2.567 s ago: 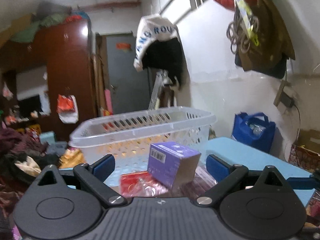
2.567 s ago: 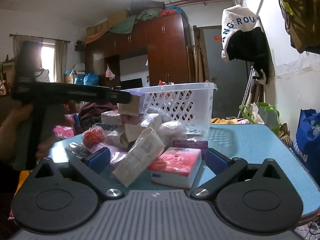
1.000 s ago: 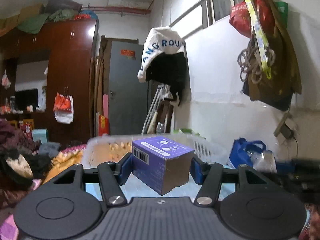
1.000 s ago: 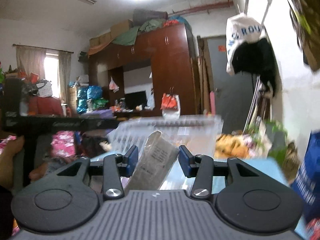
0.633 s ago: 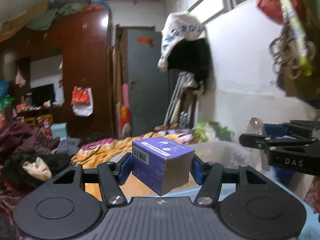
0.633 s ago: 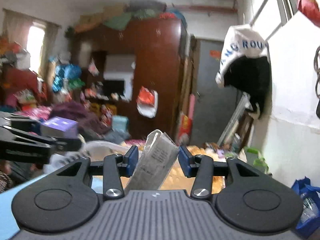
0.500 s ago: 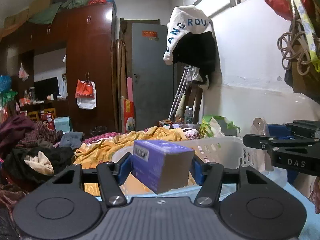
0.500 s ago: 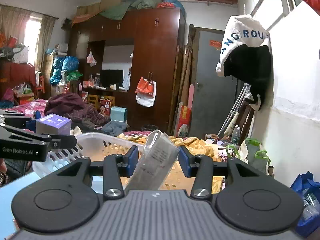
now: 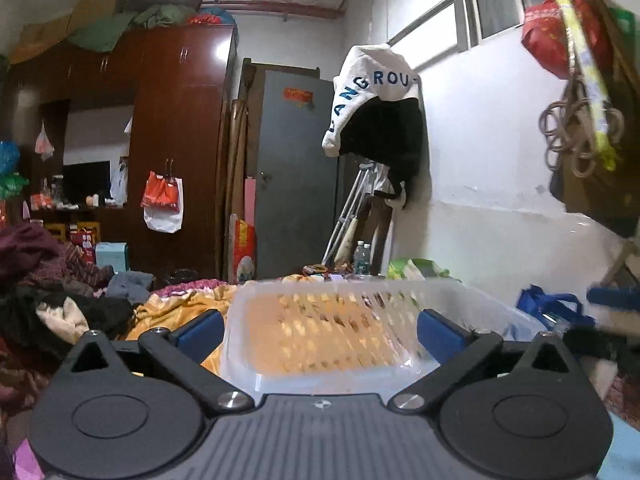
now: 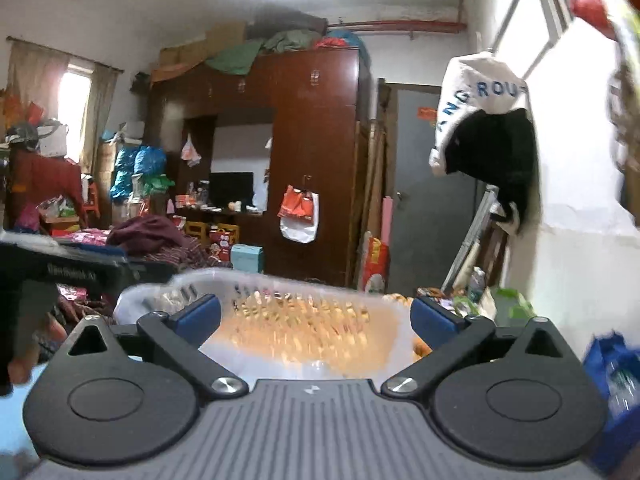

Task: Organize objects
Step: 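Grasp the red-wrapped box with the left gripper while the right gripper grasps the pink tissue pack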

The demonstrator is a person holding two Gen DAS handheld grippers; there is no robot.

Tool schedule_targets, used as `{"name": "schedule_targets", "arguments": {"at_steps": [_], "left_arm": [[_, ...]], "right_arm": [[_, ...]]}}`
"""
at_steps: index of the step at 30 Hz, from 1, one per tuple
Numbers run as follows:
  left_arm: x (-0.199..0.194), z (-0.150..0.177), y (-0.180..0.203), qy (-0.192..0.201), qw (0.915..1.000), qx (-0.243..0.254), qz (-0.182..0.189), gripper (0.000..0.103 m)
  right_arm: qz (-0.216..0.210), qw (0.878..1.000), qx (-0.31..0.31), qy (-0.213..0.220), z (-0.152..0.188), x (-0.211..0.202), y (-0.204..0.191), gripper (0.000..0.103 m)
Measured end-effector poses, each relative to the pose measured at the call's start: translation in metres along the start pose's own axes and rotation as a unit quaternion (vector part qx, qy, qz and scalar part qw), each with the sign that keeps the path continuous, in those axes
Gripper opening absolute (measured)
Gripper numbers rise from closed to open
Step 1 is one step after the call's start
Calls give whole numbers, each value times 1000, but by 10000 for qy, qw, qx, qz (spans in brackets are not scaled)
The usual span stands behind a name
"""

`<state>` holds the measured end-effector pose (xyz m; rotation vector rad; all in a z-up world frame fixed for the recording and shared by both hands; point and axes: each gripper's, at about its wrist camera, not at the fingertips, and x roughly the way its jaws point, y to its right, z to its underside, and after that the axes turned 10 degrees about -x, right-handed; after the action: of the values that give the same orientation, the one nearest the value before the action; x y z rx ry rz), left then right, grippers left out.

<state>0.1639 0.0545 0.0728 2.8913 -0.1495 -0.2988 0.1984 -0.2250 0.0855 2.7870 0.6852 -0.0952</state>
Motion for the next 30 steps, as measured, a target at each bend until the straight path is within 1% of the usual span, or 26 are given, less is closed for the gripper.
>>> {"name": "schedule_targets", "arguments": {"at_steps": [2,4,6,9,11,12,14,17,19,24,25,28,30], "left_arm": [[-24,15,-2,25,9998,-3,186,103],[-49,35,-1,57,9996,-10,290,103],[-63,50,-1,49,9994,-31,332,103],[-71,65,-1,-8,9994,-45,342,103],[-70,72,1,-112,9994,103,312,102],[-68,74,2,-159,9994,160,276,102],[-65,75,4,-199,9994,122,268,102],[-57,79,5,-292,9991,54,317,102],[-53,83,7,-328,9991,94,266,102],[-40,88,18,-493,9982,202,289,102],[-36,89,20,-548,9979,223,272,101],[-28,93,21,-690,9971,228,237,93],[-26,95,20,-734,9968,237,194,83]], "right_arm": [[49,9997,143,-186,22,-21,-3,103],[41,9989,318,-339,49,-42,-6,103],[-54,9981,427,-445,72,-57,-10,103],[-103,9950,891,-442,101,-74,-11,103],[-148,9941,985,-440,108,-76,-13,103],[-104,9945,946,-439,110,-78,-15,103],[52,9961,793,-391,109,-77,-19,103],[67,9977,622,-256,105,-73,-27,102],[108,9984,461,-304,106,-70,-33,95],[-14,9981,471,-408,115,-67,-42,84],[-7,9982,439,-418,117,-68,-44,82],[-16,9984,392,-416,123,-71,-48,75],[-67,9984,389,-409,123,-72,-47,73]]}}
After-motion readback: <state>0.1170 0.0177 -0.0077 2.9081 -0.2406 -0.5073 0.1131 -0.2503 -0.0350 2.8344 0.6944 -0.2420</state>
